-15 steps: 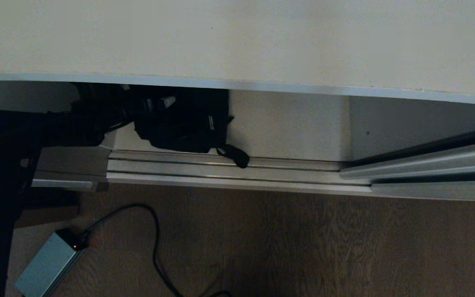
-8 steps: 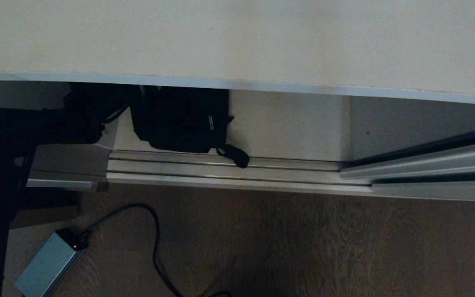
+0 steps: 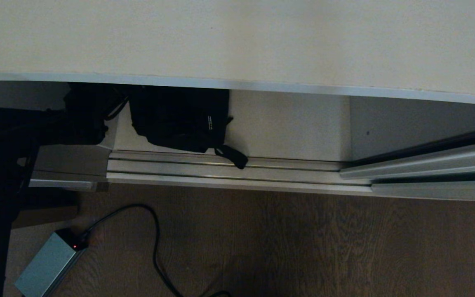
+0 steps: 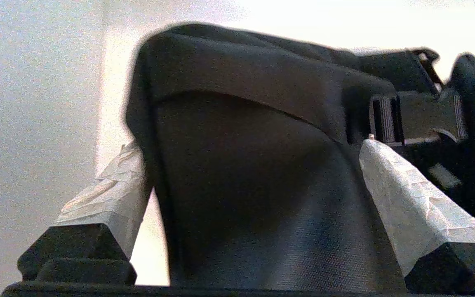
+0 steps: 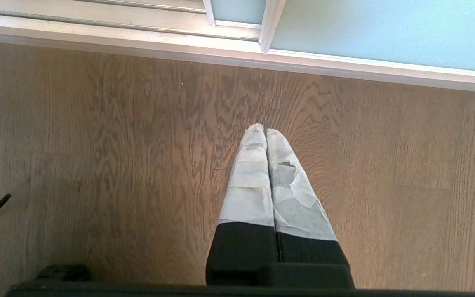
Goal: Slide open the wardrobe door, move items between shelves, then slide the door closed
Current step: Place the bag on the lower shelf
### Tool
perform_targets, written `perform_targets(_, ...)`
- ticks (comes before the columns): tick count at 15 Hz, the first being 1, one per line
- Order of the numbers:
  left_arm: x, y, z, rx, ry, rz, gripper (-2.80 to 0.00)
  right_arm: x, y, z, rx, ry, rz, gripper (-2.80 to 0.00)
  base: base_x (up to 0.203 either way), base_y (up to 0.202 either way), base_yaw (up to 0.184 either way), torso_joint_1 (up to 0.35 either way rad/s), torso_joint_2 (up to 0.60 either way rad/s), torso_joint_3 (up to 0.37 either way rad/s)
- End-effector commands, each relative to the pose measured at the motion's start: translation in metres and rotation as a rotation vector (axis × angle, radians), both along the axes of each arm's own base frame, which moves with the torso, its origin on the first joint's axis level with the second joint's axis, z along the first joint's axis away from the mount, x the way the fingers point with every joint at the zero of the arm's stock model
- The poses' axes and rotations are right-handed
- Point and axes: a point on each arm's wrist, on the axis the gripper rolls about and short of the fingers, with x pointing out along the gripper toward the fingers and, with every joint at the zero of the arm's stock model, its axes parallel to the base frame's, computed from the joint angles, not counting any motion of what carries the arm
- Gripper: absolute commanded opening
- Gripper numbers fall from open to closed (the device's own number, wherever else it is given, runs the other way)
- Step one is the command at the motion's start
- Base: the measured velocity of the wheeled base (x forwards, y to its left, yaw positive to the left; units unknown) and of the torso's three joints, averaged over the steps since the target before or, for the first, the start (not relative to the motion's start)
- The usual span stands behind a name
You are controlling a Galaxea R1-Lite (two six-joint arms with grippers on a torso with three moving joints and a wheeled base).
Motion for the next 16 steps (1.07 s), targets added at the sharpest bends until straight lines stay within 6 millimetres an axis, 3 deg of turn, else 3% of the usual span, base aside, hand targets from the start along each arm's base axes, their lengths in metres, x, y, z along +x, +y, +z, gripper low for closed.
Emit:
perform_targets(1,-0.002,0.000,0.004,0.012,-0.051,0.009,0.00,0.000,0.000,0.000,0.000,0.000,0.000,-2.80,0.000,0.000,0.000,0.000,0.00,0.000)
perform_targets(5,0.010,0.001,-0.020,0.053,0.102,0.042,0.00,0.000,0.000,0.000,0.000,-0.002,0.000,-2.80,0.000,0.000,0.000,0.000,0.00,0.000)
perform_targets(9,0.014,0.005,-0.026,0.056,0.122,0.187,0.00,0.000,0.000,0.000,0.000,0.000,0.000,-2.80,0.000,0.000,0.000,0.000,0.00,0.000)
perform_targets(16,0.007,0.005,-0.009,0.025,-0.035,0.281,0.00,0.000,0.000,0.000,0.000,0.000,0.000,-2.80,0.000,0.000,0.000,0.000,0.00,0.000)
